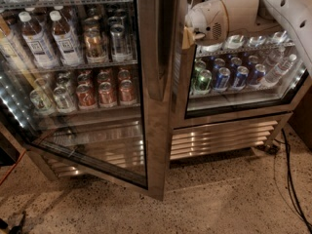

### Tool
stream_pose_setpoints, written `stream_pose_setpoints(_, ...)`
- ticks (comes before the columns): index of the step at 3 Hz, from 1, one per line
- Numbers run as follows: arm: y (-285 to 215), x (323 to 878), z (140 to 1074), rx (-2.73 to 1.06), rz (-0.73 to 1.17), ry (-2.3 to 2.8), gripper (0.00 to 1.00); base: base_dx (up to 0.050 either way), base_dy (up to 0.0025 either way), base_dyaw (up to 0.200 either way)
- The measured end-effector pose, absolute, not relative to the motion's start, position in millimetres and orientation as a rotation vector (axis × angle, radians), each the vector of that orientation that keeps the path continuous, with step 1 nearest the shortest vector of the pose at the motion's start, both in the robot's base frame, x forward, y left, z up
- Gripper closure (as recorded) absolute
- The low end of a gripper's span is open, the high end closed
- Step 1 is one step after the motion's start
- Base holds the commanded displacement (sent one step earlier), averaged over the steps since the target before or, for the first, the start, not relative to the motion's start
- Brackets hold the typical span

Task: Open left fridge door

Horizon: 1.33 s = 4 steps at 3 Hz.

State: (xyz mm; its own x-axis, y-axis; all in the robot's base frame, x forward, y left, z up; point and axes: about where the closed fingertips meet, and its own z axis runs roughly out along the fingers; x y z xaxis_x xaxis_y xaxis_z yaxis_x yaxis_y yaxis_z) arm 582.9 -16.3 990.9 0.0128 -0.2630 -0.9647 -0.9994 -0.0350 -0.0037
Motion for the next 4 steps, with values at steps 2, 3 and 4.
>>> stream_pose_setpoints(2, 43.9, 593.4, 995.0, -1.665, 1.325, 1.126, 1.0, 0.0, 0.0, 0.0)
stream_pose_setpoints(3, 48.3, 598.8, 1014.7, -1.654, 1.289, 1.084, 1.0, 0.0, 0.0, 0.0)
stream_pose_setpoints(4, 48.3, 598.8, 1014.8, -1.654, 1.289, 1.084, 1.0, -0.05, 0.00013, -0.001)
